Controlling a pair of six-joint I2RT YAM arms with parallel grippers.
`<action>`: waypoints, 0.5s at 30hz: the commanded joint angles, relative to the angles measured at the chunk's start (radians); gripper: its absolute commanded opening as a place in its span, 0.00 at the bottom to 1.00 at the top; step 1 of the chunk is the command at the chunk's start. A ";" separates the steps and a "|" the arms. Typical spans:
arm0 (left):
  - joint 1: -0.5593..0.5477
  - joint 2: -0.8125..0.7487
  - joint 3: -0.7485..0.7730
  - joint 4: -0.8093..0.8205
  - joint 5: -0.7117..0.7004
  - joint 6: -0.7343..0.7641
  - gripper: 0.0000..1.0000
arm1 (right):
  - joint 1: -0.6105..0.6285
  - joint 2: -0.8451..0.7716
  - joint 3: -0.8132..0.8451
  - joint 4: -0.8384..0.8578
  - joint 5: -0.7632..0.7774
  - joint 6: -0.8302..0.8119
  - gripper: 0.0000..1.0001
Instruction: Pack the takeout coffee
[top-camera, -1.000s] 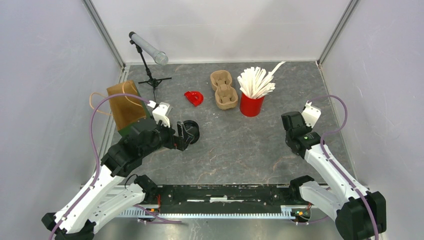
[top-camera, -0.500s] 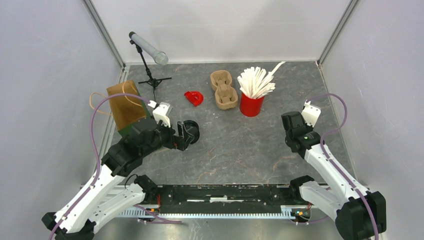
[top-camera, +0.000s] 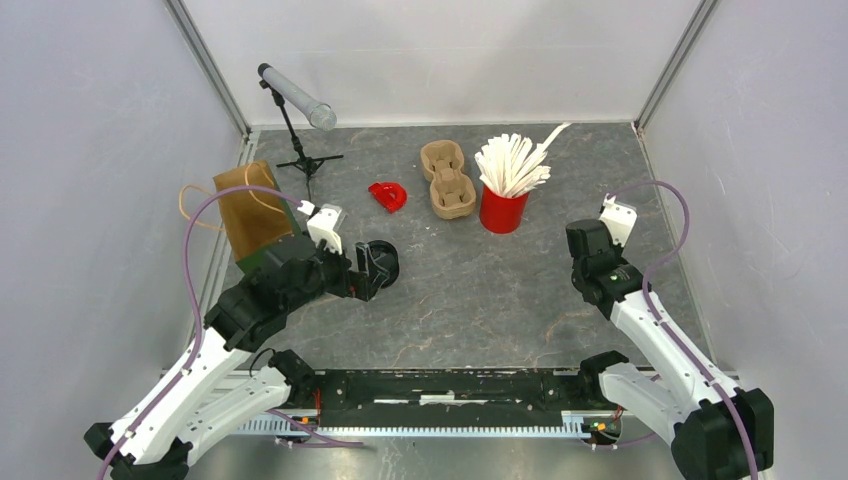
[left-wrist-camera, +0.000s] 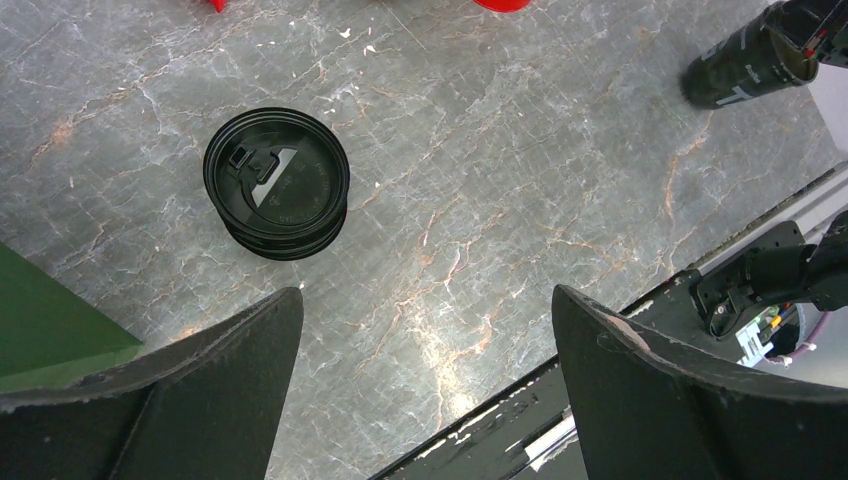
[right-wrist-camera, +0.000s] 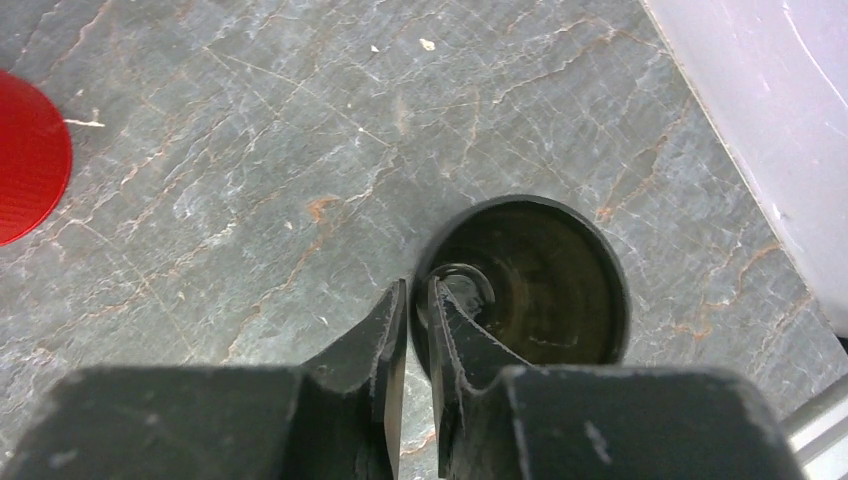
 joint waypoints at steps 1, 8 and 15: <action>-0.005 0.000 -0.004 0.012 0.005 0.001 1.00 | -0.007 -0.003 -0.006 0.057 -0.047 -0.033 0.20; -0.005 -0.002 -0.004 0.012 0.007 0.002 1.00 | -0.007 -0.003 -0.014 0.072 -0.069 -0.056 0.14; -0.005 -0.003 -0.004 0.012 0.007 0.001 1.00 | -0.006 -0.004 0.040 0.000 -0.046 -0.041 0.23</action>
